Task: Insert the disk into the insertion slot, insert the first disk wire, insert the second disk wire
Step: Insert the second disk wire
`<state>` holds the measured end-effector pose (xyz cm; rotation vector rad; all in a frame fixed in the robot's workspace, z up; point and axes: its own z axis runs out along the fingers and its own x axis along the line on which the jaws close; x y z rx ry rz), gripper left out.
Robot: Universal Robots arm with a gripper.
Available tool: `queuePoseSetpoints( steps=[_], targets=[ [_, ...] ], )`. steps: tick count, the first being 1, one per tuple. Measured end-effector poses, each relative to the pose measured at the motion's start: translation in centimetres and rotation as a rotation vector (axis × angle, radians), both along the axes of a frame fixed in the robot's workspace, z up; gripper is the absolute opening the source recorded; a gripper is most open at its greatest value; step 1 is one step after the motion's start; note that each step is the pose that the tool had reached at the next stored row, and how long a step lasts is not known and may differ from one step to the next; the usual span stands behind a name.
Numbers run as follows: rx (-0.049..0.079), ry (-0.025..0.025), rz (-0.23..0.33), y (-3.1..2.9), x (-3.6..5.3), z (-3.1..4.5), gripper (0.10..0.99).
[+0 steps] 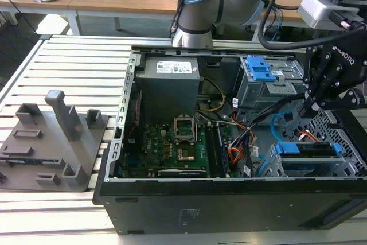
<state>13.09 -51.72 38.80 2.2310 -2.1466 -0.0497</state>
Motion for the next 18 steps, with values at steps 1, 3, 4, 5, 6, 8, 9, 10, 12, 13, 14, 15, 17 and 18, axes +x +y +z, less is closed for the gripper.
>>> queuePoseSetpoints(
  steps=[1, 3, 4, 5, 6, 8, 9, 10, 12, 13, 14, 15, 17, 18],
  targets=[
    [0.000, 0.0000, 0.029, 0.01, 0.00, 0.00, 0.106],
    [0.000, 0.0000, 0.065, 0.01, -0.01, 0.00, 0.106],
    [0.000, 0.0000, 0.075, 0.06, -0.01, 0.00, 0.106],
    [0.000, 0.0000, 0.075, 0.13, -0.01, 0.01, 0.106],
    [0.000, 0.0000, 0.075, 0.26, -0.01, 0.00, 0.106],
    [0.000, 0.0000, 0.075, 0.83, -0.01, 0.00, 0.106],
    [0.000, -0.0001, 0.075, 0.93, -0.01, 0.00, 0.106],
    [0.000, 0.0000, 0.075, 0.94, -0.01, 0.00, 0.106],
    [0.000, 0.0000, 0.075, 0.95, -0.01, 0.00, 0.106],
    [0.000, 0.0000, 0.075, 0.96, -0.01, 0.00, 0.106],
    [0.000, 0.0000, 0.075, 0.96, -0.01, 0.00, 0.106],
    [0.000, 0.0000, 0.075, 0.97, -0.01, 0.00, 0.106],
    [0.000, 0.0000, 0.075, 0.98, -0.01, 0.00, 0.114],
    [0.000, 0.0000, 0.075, 0.98, -0.01, 0.00, 0.169]
  ],
)
